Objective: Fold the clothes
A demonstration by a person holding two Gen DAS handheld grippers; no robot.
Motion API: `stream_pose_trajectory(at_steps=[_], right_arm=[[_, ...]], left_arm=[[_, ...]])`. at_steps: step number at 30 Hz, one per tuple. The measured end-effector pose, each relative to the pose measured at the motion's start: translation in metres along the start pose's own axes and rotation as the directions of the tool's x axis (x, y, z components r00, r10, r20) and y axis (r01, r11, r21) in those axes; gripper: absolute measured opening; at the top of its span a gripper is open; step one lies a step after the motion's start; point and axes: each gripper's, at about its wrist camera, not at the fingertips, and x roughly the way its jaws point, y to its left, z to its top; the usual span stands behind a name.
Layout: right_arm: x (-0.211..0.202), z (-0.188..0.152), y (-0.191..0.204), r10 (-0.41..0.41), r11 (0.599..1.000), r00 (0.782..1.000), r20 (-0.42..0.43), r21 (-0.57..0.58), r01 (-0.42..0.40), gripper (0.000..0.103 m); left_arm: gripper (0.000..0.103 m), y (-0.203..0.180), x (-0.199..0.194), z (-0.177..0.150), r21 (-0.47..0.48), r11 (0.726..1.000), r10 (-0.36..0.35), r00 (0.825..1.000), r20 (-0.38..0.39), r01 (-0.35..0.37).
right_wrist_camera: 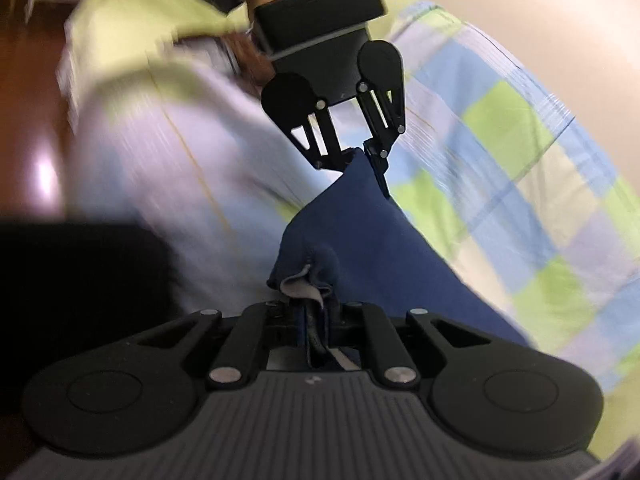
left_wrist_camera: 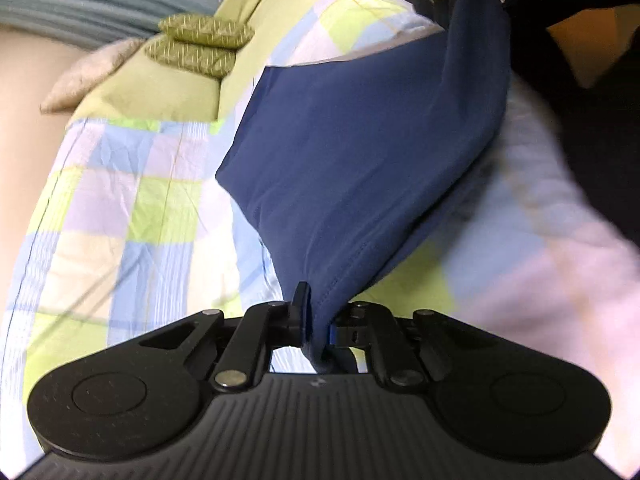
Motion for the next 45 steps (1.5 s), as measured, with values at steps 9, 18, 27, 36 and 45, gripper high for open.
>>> stream_pose_trajectory(at_steps=[9,18,27,36,45], right_arm=[[-0.042,0.009,-0.073,0.008,0.954,0.978,0.207,0.291,-0.069,0.006],[-0.043,-0.126,-0.242,-0.256,0.549,0.929,0.268,0.831,-0.089,0.006],[0.03,-0.261,-0.281,-0.221,0.161,0.967,0.129,0.982,-0.094,0.006],[0.019,-0.269,-0.274,-0.273,0.144,0.958,0.085,0.988,-0.047,0.006],[-0.013,-0.261,-0.271,-0.342,0.161,0.94,-0.024,0.983,0.084,0.018]], left_arm=[[0.009,0.089,-0.005,0.05,-0.036,0.999,0.03,0.999,-0.039,-0.031],[0.009,0.191,0.179,0.153,-0.083,0.992,-0.098,0.994,-0.043,0.095],[0.02,0.188,0.291,0.157,-0.23,0.948,-0.228,0.973,-0.016,0.218],[0.04,0.206,0.303,0.122,-0.557,0.814,-0.155,0.986,0.066,0.165],[0.046,0.201,0.255,0.102,-0.606,0.795,-0.032,0.999,0.015,0.035]])
